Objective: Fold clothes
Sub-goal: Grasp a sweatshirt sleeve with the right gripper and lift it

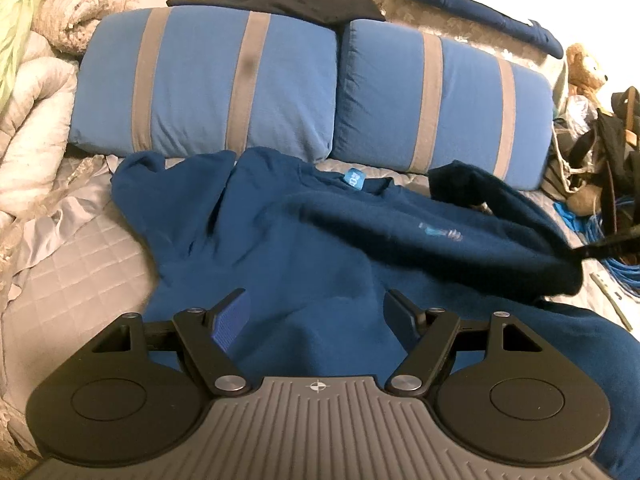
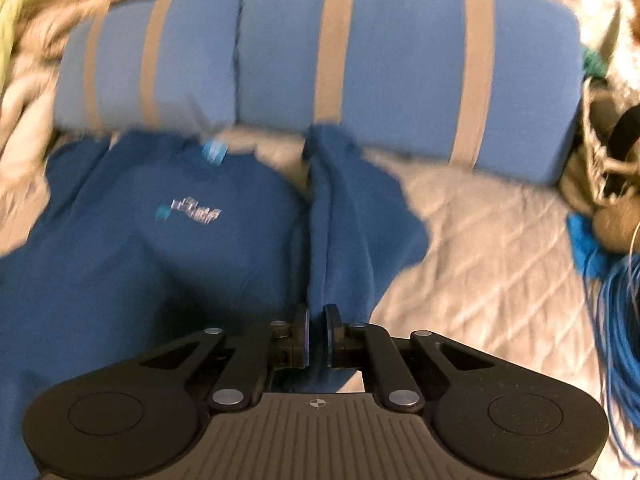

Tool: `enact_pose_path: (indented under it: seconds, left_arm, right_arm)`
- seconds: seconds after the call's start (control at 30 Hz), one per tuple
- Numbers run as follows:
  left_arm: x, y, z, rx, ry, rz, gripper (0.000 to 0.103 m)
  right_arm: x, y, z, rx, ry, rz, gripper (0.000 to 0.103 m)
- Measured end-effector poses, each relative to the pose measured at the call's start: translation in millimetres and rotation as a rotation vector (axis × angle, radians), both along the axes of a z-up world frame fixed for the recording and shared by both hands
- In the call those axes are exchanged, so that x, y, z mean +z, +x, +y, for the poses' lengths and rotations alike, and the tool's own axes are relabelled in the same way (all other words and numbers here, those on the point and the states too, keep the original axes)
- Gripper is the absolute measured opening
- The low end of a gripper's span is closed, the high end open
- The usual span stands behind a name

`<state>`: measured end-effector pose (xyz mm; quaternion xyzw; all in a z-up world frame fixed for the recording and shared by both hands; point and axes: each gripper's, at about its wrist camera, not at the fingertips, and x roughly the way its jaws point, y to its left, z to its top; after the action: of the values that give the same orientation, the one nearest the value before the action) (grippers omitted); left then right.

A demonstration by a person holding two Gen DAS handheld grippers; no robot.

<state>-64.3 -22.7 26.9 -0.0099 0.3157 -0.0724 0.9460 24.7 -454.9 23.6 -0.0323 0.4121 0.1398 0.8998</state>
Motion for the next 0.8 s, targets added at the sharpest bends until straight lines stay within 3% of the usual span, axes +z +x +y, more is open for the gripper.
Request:
enact_pose_path:
  seconds: [0.07,0.13,0.2,0.3,0.5,0.7,0.77,0.8]
  left_arm:
    - [-0.1,0.0,0.0,-0.003,-0.001,0.002,0.073]
    - [0.3,-0.8,-0.9,-0.012,0.006,-0.004,0.073]
    - [0.4,-1.3,-2.4,-0.018,0.02,-0.008,0.073]
    - [-0.4,-1.2,-5.7,-0.018,0.038,-0.007,0.073]
    - [-1.5,0.2,-6.1,-0.02,0.042,0.003,0.073]
    - [-1.5,1.3,-8.0,-0.016,0.049,0.013,0.07]
    - [-1.6,1.7,-9.6,-0.019,0.052,0.015,0.069]
    - [-1.9,2.4,-9.5,-0.02,0.049,0.019,0.068]
  right_arm:
    - [-0.2,-2.3,2.0,0.018,-0.027,-0.01,0.016]
    - [3.4,-1.1,2.9,0.012,-0.052,-0.052,0.044]
    - [9.2,8.9,1.1,-0.008,-0.016,-0.088,0.061]
    - [17.2,26.9,4.2,-0.01,0.048,-0.121,0.061]
    - [19.2,80.1,32.8,0.001,0.04,-0.194,0.061]
    - [4.9,140.4,64.8,0.001,-0.085,-0.185,0.06]
    - [-5.9,157.9,75.6,-0.006,-0.171,-0.165,0.049]
    - [-11.6,165.7,80.2,-0.007,-0.214,-0.153,0.028]
